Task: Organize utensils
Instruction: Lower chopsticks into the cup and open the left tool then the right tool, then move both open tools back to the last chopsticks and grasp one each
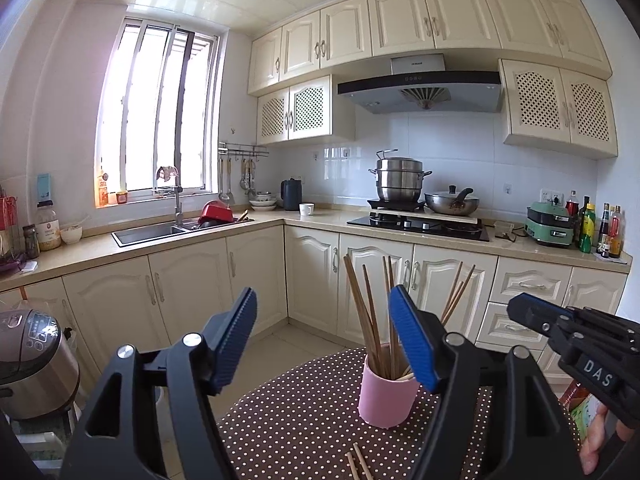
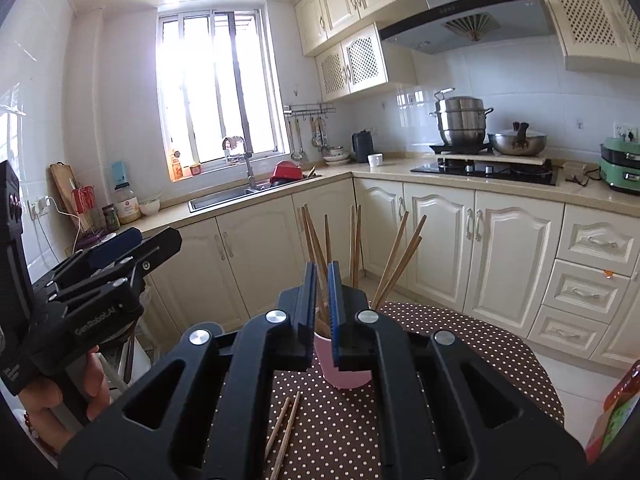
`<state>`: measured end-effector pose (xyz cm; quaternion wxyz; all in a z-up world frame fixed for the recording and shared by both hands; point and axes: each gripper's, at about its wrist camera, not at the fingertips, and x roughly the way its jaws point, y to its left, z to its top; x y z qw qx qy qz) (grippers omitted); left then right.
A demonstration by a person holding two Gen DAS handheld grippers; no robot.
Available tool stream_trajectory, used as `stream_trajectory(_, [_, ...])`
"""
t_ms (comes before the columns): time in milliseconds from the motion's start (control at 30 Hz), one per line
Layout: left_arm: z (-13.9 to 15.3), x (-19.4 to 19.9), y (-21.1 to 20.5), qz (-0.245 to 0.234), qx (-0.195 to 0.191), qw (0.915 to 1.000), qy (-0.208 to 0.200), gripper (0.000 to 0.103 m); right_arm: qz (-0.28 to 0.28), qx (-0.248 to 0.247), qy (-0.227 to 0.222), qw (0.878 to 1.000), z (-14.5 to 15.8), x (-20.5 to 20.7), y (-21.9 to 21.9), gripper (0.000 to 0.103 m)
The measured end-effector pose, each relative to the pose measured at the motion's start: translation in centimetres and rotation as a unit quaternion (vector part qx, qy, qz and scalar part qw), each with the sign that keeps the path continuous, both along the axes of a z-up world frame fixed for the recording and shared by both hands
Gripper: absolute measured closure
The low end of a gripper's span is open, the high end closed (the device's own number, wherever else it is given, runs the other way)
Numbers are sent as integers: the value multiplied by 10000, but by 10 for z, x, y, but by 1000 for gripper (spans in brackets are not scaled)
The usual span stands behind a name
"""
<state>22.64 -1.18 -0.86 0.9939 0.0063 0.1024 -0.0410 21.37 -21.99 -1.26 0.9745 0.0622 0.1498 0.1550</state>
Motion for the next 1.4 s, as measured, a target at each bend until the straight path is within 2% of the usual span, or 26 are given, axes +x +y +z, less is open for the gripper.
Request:
stream_trajectory(133, [1, -13, 4, 0, 15, 10000, 9, 35, -64, -114, -3, 9999, -2, -15, 2, 93])
stream_trajectory(200, [-1, -19, 7, 7, 29, 10000, 47, 35, -89, -110, 45, 9999, -4, -19, 1, 77])
stream_trajectory(267, [-4, -26, 11, -65, 0, 9999, 137, 35, -119, -79, 108, 9998, -7, -24, 0, 72])
stream_trajectory(667, [-43, -38, 27, -138, -60, 9964, 832, 35, -84, -217, 583, 9980, -42, -38, 9, 71])
stream_trajectory(733, [-53, -37, 28, -140, -28, 9950, 984, 35, -74, -232, 672, 9974, -50, -38, 11, 69])
stream_trajectory(767, [-58, -37, 29, -145, -18, 9943, 1054, 35, -75, -234, 706, 9972, -53, -39, 11, 62])
stream_trajectory(833, [-68, -34, 29, -163, -3, 9925, 1215, 35, -57, -246, 801, 9965, -61, -38, 13, 60])
stream_trajectory(1233, [-134, -12, 18, -186, -30, 9751, 2209, 35, -51, -394, 1344, 9901, -113, -29, 19, 60])
stream_trajectory(1400, [-162, -2, 4, -208, 97, 9648, 2618, 35, -85, -416, 1570, 9867, -135, -23, 18, 60])
